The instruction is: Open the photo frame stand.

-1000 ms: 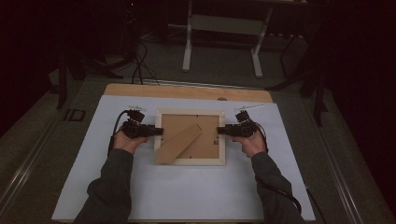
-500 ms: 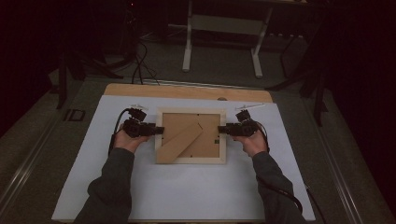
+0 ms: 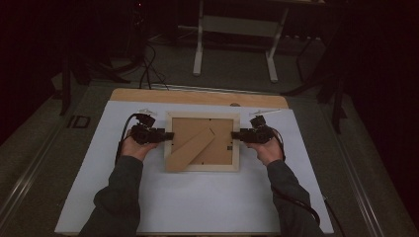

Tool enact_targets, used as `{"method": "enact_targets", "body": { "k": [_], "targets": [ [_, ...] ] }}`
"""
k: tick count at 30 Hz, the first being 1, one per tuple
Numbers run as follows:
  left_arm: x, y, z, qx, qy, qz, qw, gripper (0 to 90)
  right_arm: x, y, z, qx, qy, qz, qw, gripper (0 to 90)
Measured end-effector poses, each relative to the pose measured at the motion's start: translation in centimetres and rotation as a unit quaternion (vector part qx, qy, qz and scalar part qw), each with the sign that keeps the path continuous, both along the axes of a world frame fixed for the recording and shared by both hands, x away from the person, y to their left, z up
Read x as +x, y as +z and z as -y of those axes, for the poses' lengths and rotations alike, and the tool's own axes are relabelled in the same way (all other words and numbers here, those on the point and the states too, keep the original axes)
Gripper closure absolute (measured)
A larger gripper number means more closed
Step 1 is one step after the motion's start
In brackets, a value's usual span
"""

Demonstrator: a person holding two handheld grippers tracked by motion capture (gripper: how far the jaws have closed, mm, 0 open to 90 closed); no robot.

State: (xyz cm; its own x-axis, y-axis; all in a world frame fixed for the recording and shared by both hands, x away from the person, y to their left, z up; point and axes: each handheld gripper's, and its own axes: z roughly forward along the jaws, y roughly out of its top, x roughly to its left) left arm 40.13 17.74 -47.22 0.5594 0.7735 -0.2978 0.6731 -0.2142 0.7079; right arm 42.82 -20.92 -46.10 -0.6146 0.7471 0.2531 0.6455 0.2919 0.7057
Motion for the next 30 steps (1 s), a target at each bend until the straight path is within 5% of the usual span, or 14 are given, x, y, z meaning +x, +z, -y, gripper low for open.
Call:
{"method": "enact_targets", "body": {
  "k": [19,30],
  "targets": [
    [-0.2,1.1,0.5,0.005,0.018,0.046,0.9988,59.9,-0.3,1.1,0.1,0.006,-0.009,0.042,0.9991,59.4],
    [-0.3,1.6,1.0,0.008,0.035,0.083,0.9959,61.0,-0.2,1.7,0.1,0.003,-0.017,0.069,0.9975,60.4]
  ]
}}
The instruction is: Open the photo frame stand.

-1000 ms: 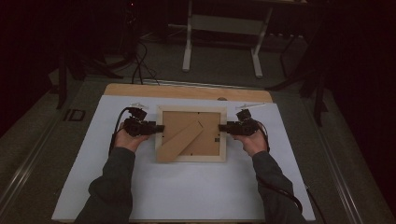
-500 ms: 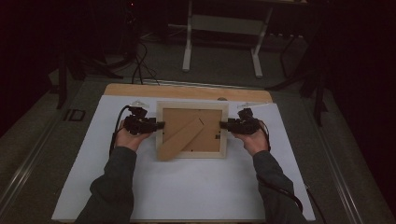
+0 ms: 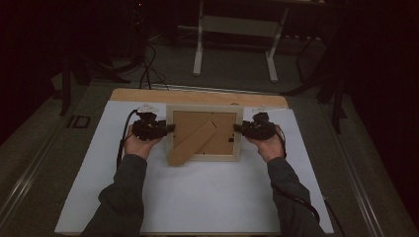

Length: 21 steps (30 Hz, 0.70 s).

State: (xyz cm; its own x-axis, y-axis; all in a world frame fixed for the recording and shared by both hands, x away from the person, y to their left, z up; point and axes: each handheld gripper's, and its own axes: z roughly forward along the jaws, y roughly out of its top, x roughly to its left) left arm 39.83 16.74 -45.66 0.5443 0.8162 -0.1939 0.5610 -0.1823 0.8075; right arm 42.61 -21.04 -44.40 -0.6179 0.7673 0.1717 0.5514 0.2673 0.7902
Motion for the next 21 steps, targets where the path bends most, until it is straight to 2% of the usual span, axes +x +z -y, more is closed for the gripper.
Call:
{"method": "enact_targets", "body": {
  "k": [5,15,17,21],
  "targets": [
    [-0.03,0.19,0.28,0.005,0.009,0.021,0.9997,61.0,0.08,0.18,0.15,0.009,-0.004,0.011,0.9999,61.0],
    [-0.07,0.16,0.71,0.023,0.026,0.049,0.9982,60.4,0.18,0.28,-0.10,0.003,-0.011,0.026,0.9996,61.0],
    [-0.20,0.29,0.84,0.035,0.033,0.062,0.9969,60.3,0.14,0.36,-0.28,-0.003,-0.011,0.038,0.9992,61.0],
    [-0.27,0.38,0.88,0.037,0.042,0.073,0.9957,59.8,-0.02,0.55,-0.65,-0.012,-0.011,0.055,0.9983,61.0]
  ]
}}
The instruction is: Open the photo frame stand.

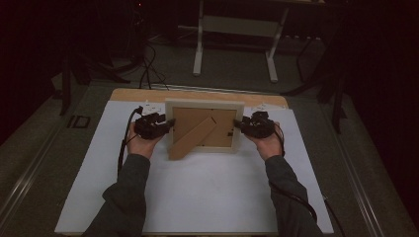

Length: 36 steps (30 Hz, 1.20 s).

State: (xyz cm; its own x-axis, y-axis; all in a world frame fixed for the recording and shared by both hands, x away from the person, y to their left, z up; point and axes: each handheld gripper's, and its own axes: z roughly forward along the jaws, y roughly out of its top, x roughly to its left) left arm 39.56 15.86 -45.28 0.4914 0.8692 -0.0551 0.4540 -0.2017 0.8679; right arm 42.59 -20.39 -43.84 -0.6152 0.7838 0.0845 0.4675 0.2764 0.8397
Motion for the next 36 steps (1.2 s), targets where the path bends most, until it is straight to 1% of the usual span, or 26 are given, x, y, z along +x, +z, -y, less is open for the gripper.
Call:
{"method": "enact_targets", "body": {
  "k": [4,8,13,14,17,21,23,26,30,33,34,36],
  "targets": [
    [-0.1,0.0,0.0,0.004,0.000,0.001,1.0000,59.7,-0.1,0.0,-0.1,-0.003,0.001,0.007,1.0000,61.0],
    [-0.2,0.2,-0.1,-0.007,-0.003,-0.010,0.9999,58.6,-0.4,0.0,-0.1,-0.007,0.003,0.012,0.9999,61.3],
    [-0.4,0.2,0.0,-0.009,-0.012,-0.013,0.9998,52.8,-0.8,-0.1,0.1,-0.002,0.009,0.018,0.9998,61.8],
    [-0.4,0.3,0.1,-0.012,-0.012,-0.014,0.9998,52.8,-0.9,-0.1,0.1,-0.001,0.009,0.019,0.9998,61.8],
    [-0.4,0.3,0.0,-0.016,-0.016,-0.017,0.9996,49.0,-1.1,-0.1,0.2,-0.002,0.011,0.023,0.9997,61.9],
    [-0.8,0.4,-0.4,-0.025,-0.010,-0.019,0.9995,42.5,-1.2,-0.1,0.2,-0.002,0.012,0.026,0.9996,61.9],
    [-1.2,0.6,-0.7,-0.034,-0.009,-0.017,0.9992,42.1,-1.3,-0.1,0.2,-0.002,0.012,0.026,0.9996,61.9],
    [-2.1,1.0,-0.9,-0.037,-0.006,-0.005,0.9993,42.1,-1.4,-0.1,0.2,-0.002,0.012,0.026,0.9996,61.9],
    [-3.2,1.3,-0.9,-0.027,-0.012,0.007,0.9996,43.8,-1.5,-0.1,0.3,-0.003,0.013,0.024,0.9996,62.1],
    [-4.1,1.5,-0.5,-0.011,-0.020,0.012,0.9997,46.7,-1.5,-0.1,0.3,-0.003,0.012,0.025,0.9996,62.1],
    [-4.3,1.5,-0.3,-0.009,-0.026,0.013,0.9995,47.7,-1.6,-0.1,0.3,-0.002,0.012,0.026,0.9996,62.1],
    [-4.5,1.3,0.0,-0.008,-0.042,0.005,0.9991,49.6,-1.6,-0.1,0.3,-0.001,0.011,0.026,0.9996,62.1]
  ]
}}
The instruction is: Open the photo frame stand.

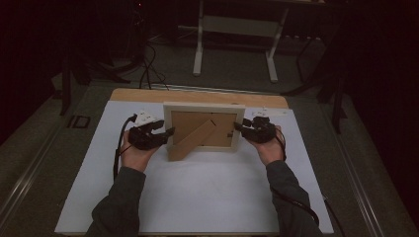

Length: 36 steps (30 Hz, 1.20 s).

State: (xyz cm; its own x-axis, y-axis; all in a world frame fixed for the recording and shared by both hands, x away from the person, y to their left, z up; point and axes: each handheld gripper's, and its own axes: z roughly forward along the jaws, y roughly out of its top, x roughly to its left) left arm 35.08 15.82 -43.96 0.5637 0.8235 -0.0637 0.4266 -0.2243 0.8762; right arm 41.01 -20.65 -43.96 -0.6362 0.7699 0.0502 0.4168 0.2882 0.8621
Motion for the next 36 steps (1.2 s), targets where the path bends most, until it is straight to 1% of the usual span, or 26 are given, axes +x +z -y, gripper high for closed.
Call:
{"method": "enact_targets", "body": {
  "k": [3,7,10,13,14,15,16,21,23,24,27,29,32,34,36],
  "targets": [
    [0.1,-0.6,0.7,0.010,-0.021,-0.017,0.9996,51.7,-0.1,0.0,0.0,0.000,-0.001,-0.001,1.0000,62.1],
    [0.3,-1.6,2.0,0.034,-0.044,-0.036,0.9978,54.1,-0.2,0.0,0.0,0.001,0.000,-0.001,1.0000,62.2],
    [0.5,-2.4,2.8,0.049,-0.055,-0.046,0.9962,55.4,-0.3,-0.1,0.1,0.003,0.000,0.001,1.0000,62.2],
    [0.6,-2.8,3.3,0.057,-0.062,-0.053,0.9950,57.8,-0.5,-0.1,0.1,0.003,0.000,0.003,1.0000,62.2],
    [0.6,-2.8,3.4,0.057,-0.063,-0.054,0.9949,58.5,-0.5,-0.1,0.1,0.003,0.000,0.003,1.0000,62.3],
    [0.6,-2.9,3.5,0.061,-0.067,-0.054,0.9944,59.9,-0.5,-0.1,0.1,0.003,0.000,0.003,1.0000,62.3],
    [0.5,-2.9,3.7,0.068,-0.070,-0.053,0.9938,61.0,-0.6,-0.1,0.1,0.004,0.001,0.003,1.0000,62.3],
    [0.3,-3.1,4.4,0.088,-0.080,-0.050,0.9916,67.6,-0.7,-0.1,0.2,0.006,0.001,0.004,1.0000,62.3],
    [0.2,-3.1,4.6,0.087,-0.081,-0.048,0.9917,69.6,-0.8,-0.2,0.2,0.006,0.000,0.004,1.0000,62.3],
    [0.1,-3.0,4.6,0.090,-0.083,-0.048,0.9913,70.1,-0.9,-0.2,0.2,0.007,0.000,0.005,1.0000,62.4],
    [-0.1,-2.9,4.7,0.090,-0.087,-0.045,0.9911,71.2,-1.0,-0.2,0.2,0.008,0.002,0.004,1.0000,62.4],
    [-0.2,-2.8,4.7,0.093,-0.092,-0.044,0.9904,71.9,-1.1,-0.2,0.3,0.007,0.002,0.005,1.0000,62.4],
    [-0.6,-2.7,4.8,0.091,-0.098,-0.042,0.9902,73.4,-1.3,-0.2,0.3,0.008,0.003,0.006,0.9999,62.4],
    [-0.8,-2.6,4.9,0.085,-0.104,-0.040,0.9902,74.7,-1.4,-0.3,0.3,0.007,0.003,0.008,0.9999,62.4],
    [-1.1,-2.5,5.1,0.086,-0.109,-0.034,0.9897,77.3,-1.6,-0.3,0.3,0.007,0.002,0.010,0.9999,62.4]
  ]
}}
